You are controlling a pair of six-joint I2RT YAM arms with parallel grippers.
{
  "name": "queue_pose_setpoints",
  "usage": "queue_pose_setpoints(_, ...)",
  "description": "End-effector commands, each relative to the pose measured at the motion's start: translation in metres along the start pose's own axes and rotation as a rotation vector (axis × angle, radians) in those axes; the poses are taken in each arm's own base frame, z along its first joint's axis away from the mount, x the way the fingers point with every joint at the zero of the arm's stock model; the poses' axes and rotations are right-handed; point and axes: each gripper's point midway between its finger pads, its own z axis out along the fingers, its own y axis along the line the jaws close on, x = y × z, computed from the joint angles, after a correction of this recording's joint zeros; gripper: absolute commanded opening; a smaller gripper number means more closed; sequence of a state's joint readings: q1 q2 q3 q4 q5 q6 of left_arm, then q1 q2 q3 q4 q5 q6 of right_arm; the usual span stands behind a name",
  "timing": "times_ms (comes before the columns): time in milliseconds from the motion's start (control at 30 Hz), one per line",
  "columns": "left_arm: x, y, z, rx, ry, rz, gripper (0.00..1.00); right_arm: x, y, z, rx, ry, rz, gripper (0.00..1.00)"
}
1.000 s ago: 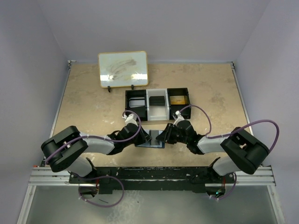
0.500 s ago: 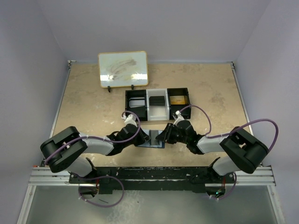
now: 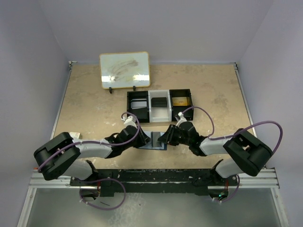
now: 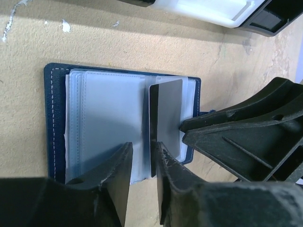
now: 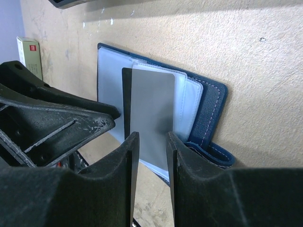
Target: Take the credit cards out of the card holder
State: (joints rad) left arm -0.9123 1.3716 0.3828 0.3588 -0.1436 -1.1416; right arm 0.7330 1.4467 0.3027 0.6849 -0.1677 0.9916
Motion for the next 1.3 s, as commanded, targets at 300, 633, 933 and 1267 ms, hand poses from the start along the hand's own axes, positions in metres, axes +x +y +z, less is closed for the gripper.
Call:
queue_pose_setpoints(300, 0.01, -0.015, 0.018, 0.096, 0.021, -0.046, 0.35, 0.031, -0.055, -0.002, 0.201, 0.097, -0.004, 0.34)
queue_pose_setpoints(633, 0.006, -0.011, 0.014, 0.095, -0.006, -0.072, 0.04, 0.034, -0.058, -0.004, 0.213, 0.103, 0.008, 0.34)
queue_pose_setpoints(933, -0.004, -0.008, 0.0, 0.051, -0.032, -0.026, 0.0, 0.034, -0.063, -0.003, 0.238, 0.105, 0.016, 0.34)
queue_pose_setpoints(1267, -0.007, -0.007, -0.005, 0.031, -0.04, -0.006, 0.0, 0.036, -0.067, -0.002, 0.251, 0.114, 0.012, 0.34)
